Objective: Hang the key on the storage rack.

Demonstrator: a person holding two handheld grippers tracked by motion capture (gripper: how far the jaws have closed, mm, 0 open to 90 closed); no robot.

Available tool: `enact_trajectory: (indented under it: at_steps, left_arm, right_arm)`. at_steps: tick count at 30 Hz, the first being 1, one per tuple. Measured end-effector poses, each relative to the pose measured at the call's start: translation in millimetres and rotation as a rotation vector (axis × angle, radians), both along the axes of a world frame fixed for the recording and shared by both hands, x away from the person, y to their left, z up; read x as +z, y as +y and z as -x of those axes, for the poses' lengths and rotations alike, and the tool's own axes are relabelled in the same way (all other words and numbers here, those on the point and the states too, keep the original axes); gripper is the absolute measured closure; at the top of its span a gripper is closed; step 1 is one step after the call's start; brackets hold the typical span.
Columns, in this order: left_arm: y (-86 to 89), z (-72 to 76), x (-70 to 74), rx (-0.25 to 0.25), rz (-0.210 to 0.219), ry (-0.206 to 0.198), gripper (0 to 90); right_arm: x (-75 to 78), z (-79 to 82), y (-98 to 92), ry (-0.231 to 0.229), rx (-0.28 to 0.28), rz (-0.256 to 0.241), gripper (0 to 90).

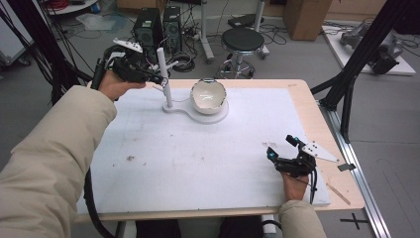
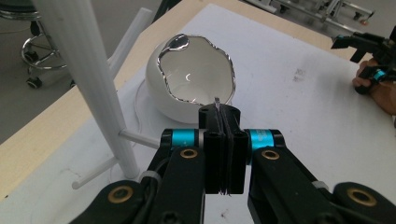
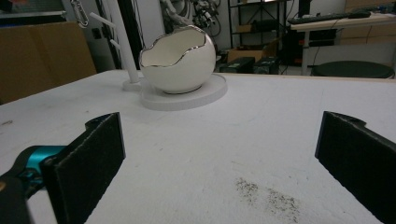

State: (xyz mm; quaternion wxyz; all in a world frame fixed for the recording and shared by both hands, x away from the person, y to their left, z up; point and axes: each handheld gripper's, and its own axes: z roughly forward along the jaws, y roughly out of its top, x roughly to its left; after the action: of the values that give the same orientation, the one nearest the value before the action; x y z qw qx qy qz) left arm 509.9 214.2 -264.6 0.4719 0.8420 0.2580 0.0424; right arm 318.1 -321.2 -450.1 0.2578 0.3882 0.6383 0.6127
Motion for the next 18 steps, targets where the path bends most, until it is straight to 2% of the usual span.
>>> enact_trajectory:
  at_steps: [10,18]
  left_arm:
    - [5.1,-8.9,-15.6,0.009,-0.007,0.033,88.4]
    - [10.1,-14.6,-21.1,0.025,-0.002,0.037,88.5]
  right_arm:
    - [0.0,-0.3,-0.1,-0.003,-0.003,-0.003,0.5]
    - [-0.1,-0.6,-0.5,0.004,-0.004,-0.009,0.5]
